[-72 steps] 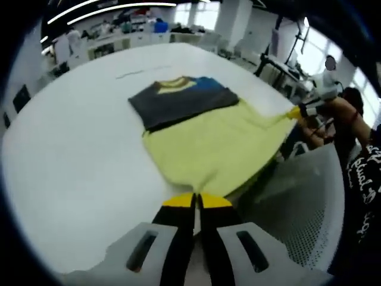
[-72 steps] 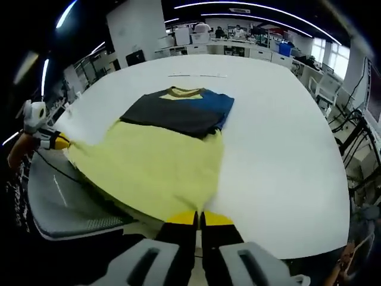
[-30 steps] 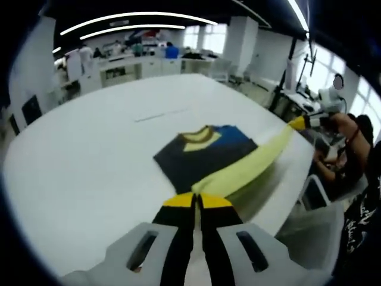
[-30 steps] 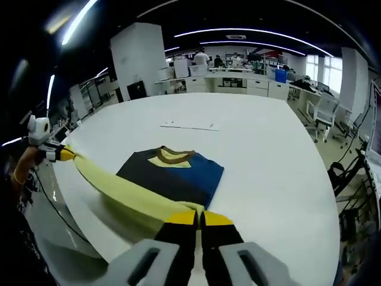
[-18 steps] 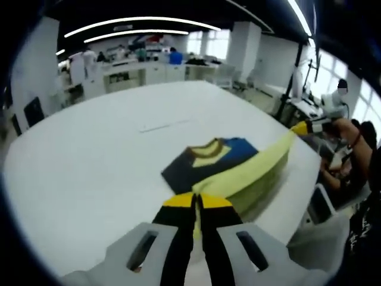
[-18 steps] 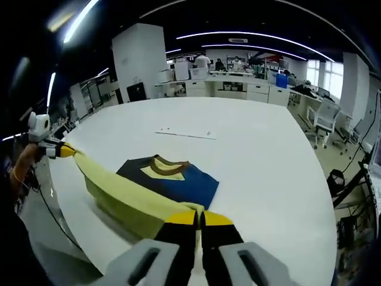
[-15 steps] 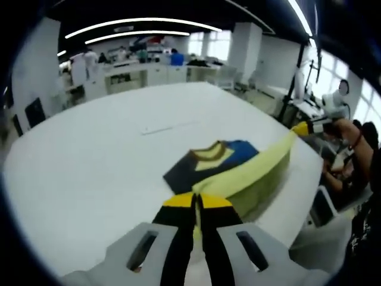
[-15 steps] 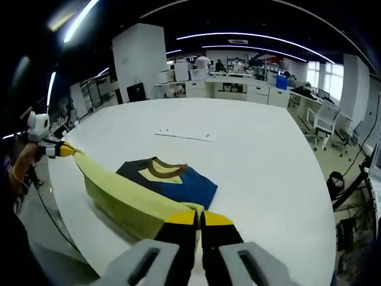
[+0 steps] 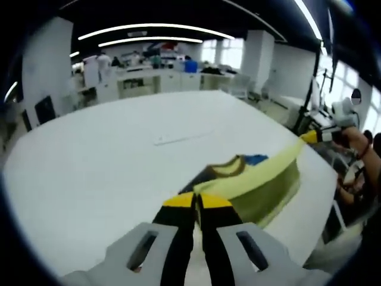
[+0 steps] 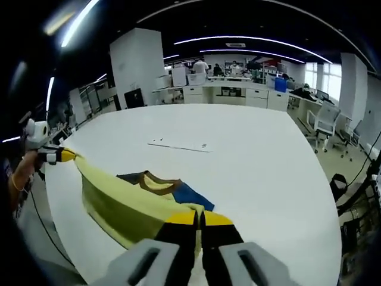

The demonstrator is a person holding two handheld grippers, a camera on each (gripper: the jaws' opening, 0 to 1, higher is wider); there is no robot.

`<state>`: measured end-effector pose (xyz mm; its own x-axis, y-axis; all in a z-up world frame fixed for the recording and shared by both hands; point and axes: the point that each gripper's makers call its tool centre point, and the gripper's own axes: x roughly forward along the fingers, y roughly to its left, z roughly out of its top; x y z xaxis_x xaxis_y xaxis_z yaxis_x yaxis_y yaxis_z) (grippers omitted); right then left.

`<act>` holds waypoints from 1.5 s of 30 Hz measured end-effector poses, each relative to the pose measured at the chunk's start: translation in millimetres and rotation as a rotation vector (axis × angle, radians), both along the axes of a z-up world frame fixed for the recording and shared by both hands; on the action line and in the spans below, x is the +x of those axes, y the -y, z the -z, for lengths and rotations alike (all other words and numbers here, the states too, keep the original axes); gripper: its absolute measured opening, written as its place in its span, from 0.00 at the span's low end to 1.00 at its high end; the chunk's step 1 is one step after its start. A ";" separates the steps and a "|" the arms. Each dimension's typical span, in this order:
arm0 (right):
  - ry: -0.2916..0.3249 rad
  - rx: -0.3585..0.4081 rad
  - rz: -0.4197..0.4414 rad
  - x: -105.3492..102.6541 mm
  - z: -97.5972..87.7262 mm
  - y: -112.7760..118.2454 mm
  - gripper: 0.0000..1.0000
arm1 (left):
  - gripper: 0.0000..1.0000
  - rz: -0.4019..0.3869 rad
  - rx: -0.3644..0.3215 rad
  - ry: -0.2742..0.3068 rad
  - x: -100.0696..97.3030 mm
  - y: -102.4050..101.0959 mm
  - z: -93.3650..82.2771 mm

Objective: Fold the garment on the visible template until the final outline fits inside the template.

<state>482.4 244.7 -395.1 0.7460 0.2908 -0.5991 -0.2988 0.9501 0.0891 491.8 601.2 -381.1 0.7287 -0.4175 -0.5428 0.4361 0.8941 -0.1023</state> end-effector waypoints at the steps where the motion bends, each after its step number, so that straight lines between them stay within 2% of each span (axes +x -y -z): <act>1: 0.003 -0.001 0.004 2.2 0.0 0.2 0.00 | 0.00 -0.007 -0.006 0.007 3.0 0.2 -0.2; 5: 0.023 0.008 0.031 16.0 0.6 0.1 0.00 | 0.00 -0.041 -0.017 0.028 15.5 -0.4 0.4; 8: 0.046 -0.010 0.056 26.5 2.6 -0.9 0.00 | 0.00 -0.076 -0.027 0.022 23.6 -0.3 2.4; 14: 0.051 -0.030 0.109 43.3 17.8 -2.0 0.00 | 0.00 -0.133 -0.044 0.032 41.5 -3.2 12.7; 22: 0.042 -0.048 0.152 62.3 37.9 -1.7 0.00 | 0.00 -0.206 -0.071 0.043 61.5 -5.6 38.5; 26: 0.033 -0.070 0.171 77.4 58.5 1.0 0.00 | 0.00 -0.246 -0.091 0.037 72.4 -6.9 60.2; 30: 0.005 -0.076 0.169 84.5 77.7 0.0 0.00 | 0.00 -0.269 -0.080 0.039 80.2 -8.9 77.7; 32: -0.007 -0.077 0.171 87.9 85.1 -0.2 0.00 | 0.00 -0.294 -0.107 0.025 83.3 -8.7 84.4; 35: -0.018 -0.099 0.168 90.8 92.1 0.2 0.00 | 0.00 -0.304 -0.103 0.011 85.8 -9.3 91.5; 38: -0.024 -0.119 0.160 97.4 102.7 0.4 0.00 | 0.00 -0.323 -0.127 -0.016 88.7 -9.8 100.7; 42: -0.051 -0.093 0.172 102.1 115.6 3.2 0.00 | 0.00 -0.320 -0.115 -0.017 94.3 -8.4 109.1; 45: -0.061 -0.075 0.188 106.2 119.3 5.5 0.00 | 0.00 -0.334 -0.115 -0.042 97.4 -9.8 119.4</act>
